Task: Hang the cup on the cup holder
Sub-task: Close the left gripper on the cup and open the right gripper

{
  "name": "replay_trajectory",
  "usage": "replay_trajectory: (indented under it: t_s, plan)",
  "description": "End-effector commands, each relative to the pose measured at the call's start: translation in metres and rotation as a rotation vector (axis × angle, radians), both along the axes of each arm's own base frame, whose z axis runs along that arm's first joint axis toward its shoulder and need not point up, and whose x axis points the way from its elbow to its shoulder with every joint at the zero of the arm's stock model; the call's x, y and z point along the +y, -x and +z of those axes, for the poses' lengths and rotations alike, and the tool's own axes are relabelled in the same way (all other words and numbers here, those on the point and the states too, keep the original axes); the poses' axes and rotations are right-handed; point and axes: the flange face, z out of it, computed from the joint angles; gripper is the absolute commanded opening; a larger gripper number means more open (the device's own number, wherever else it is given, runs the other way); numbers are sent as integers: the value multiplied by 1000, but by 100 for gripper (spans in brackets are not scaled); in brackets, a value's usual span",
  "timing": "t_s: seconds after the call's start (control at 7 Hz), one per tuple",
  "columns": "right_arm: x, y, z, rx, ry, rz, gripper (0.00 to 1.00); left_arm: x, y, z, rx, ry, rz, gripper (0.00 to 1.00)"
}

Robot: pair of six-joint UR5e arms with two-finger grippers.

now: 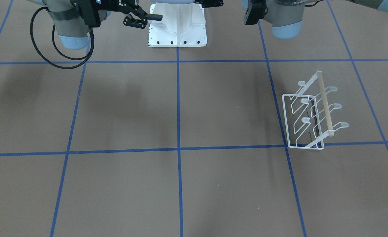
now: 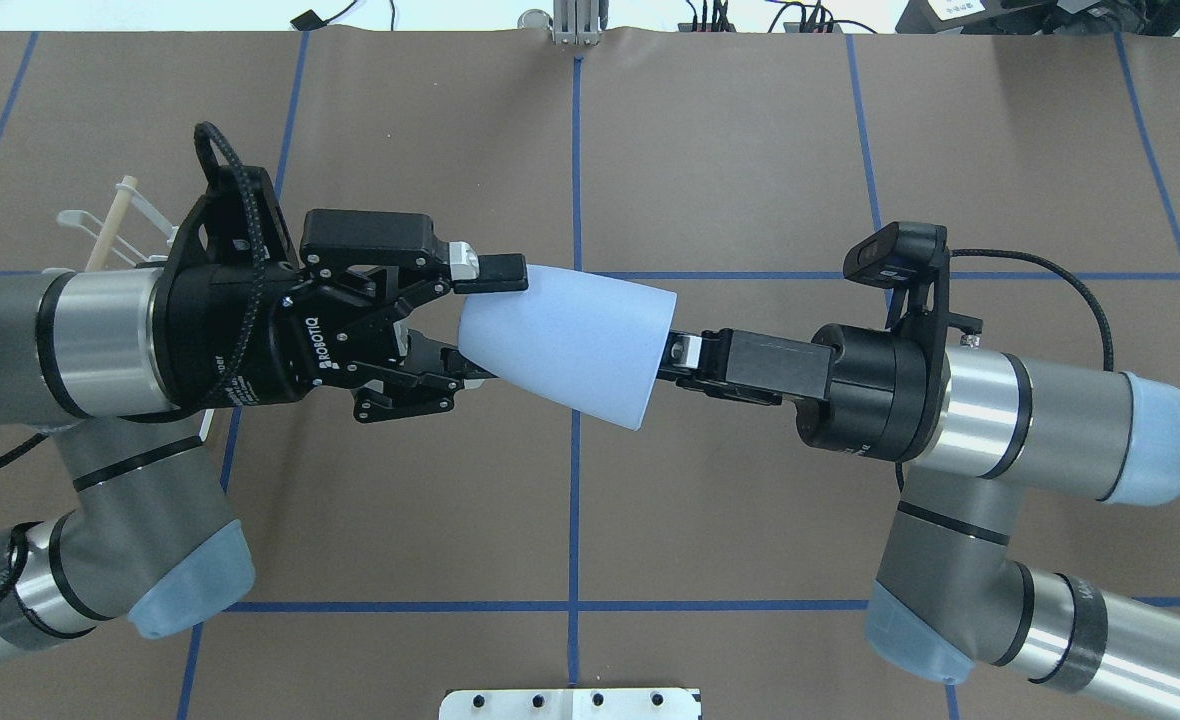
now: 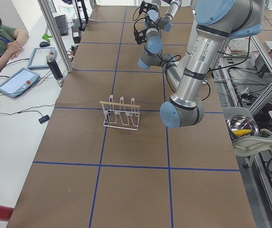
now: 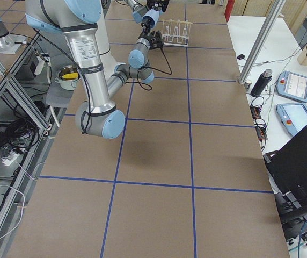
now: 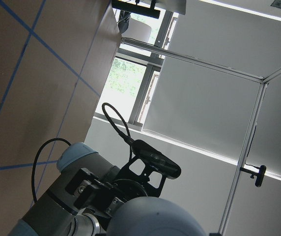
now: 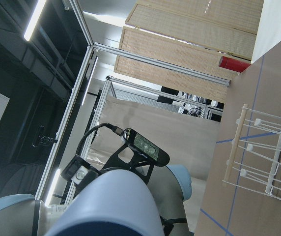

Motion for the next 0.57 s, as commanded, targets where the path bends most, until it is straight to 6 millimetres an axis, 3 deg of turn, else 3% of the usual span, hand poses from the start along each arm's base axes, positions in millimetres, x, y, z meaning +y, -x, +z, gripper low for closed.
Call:
replay_trajectory:
  t_s: [0.0, 0.29, 0.43]
  plan:
    - [-30, -28, 22, 49, 21, 85, 100, -3, 5, 6, -15, -3, -20, 0]
    - [-76, -37, 58, 136, 70, 168, 100, -21, 21, 20, -60, -27, -114, 0]
    - [-104, -49, 81, 206, 81, 207, 100, -42, 40, 23, -76, -15, -173, 0]
